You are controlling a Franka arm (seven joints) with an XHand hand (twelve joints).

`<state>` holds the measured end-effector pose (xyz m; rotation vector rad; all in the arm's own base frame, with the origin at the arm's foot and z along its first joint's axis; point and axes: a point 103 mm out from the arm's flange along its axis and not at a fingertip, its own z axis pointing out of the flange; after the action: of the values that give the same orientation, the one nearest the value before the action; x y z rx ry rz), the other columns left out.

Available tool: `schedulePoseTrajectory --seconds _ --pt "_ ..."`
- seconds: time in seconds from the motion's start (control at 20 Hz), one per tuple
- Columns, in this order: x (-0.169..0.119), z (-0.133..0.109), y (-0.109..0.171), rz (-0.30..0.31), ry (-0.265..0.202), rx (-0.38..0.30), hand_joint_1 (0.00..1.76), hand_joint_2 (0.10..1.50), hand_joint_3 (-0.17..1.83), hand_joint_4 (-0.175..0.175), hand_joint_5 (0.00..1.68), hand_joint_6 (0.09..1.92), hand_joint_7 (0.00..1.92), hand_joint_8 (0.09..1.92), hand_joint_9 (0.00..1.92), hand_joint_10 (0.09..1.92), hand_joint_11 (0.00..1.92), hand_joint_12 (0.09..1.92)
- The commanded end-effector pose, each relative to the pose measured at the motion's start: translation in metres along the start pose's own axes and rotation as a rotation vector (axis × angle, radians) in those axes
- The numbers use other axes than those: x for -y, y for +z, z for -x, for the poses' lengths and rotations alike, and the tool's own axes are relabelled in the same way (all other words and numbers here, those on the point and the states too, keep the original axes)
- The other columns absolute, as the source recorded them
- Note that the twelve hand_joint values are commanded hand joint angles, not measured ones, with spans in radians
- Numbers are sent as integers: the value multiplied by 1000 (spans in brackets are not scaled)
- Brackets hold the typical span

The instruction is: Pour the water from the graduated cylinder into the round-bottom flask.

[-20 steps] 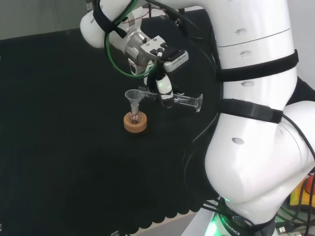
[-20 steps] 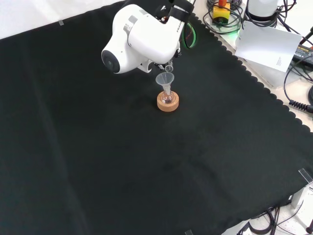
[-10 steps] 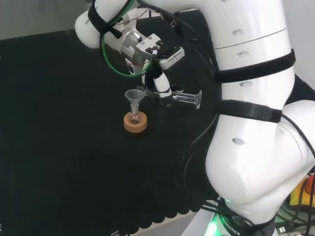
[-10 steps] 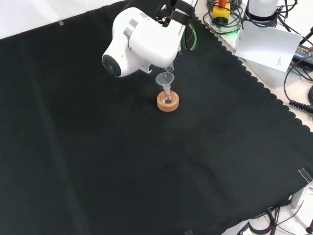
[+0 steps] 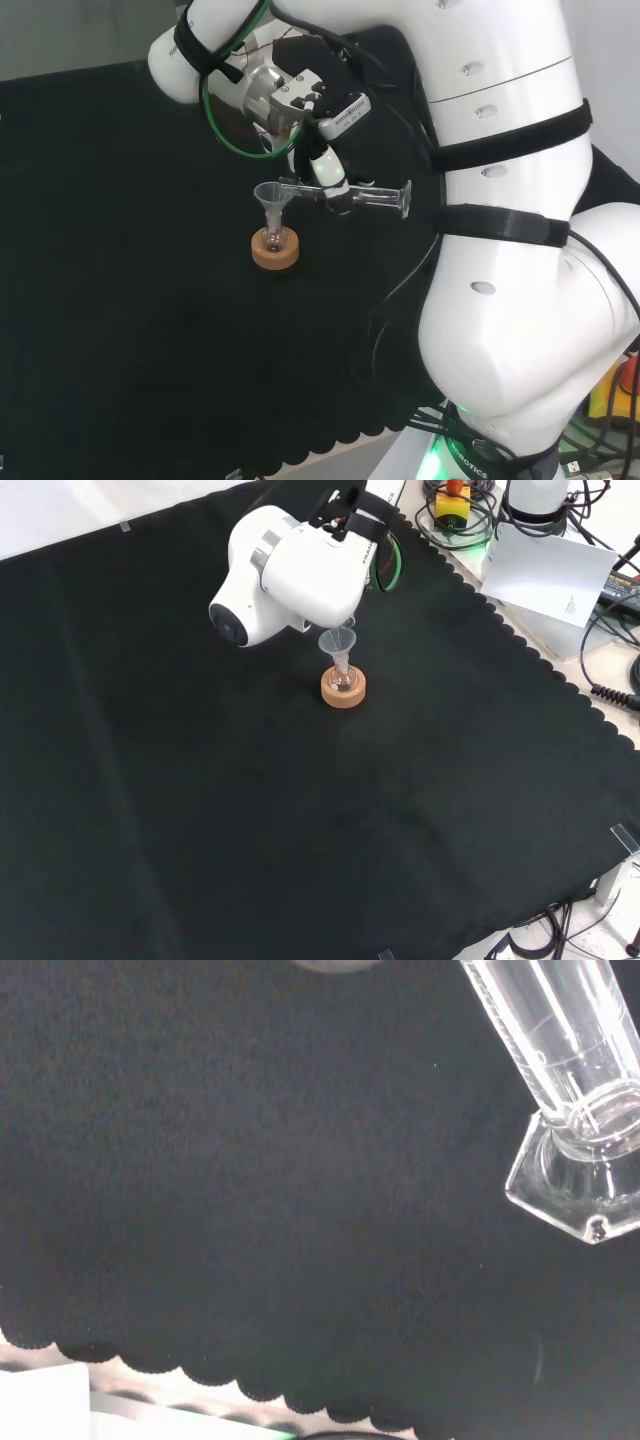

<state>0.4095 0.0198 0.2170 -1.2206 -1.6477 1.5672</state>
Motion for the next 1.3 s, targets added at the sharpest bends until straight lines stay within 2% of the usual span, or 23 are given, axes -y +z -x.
schedulePoseTrajectory --seconds 0.05,0.65,1.3 --pt "1 1 0 -23 24 -2 1245 1148 -1 -175 898 1102 937 1101 1398 95 1182 833" --pt "5 5 -4 -52 52 -3 1247 1144 -1 -175 905 1093 944 1090 1405 93 1186 826" --pt "7 5 -6 -72 61 -1 1248 1142 -1 -175 910 1086 949 1083 1410 89 1190 821"
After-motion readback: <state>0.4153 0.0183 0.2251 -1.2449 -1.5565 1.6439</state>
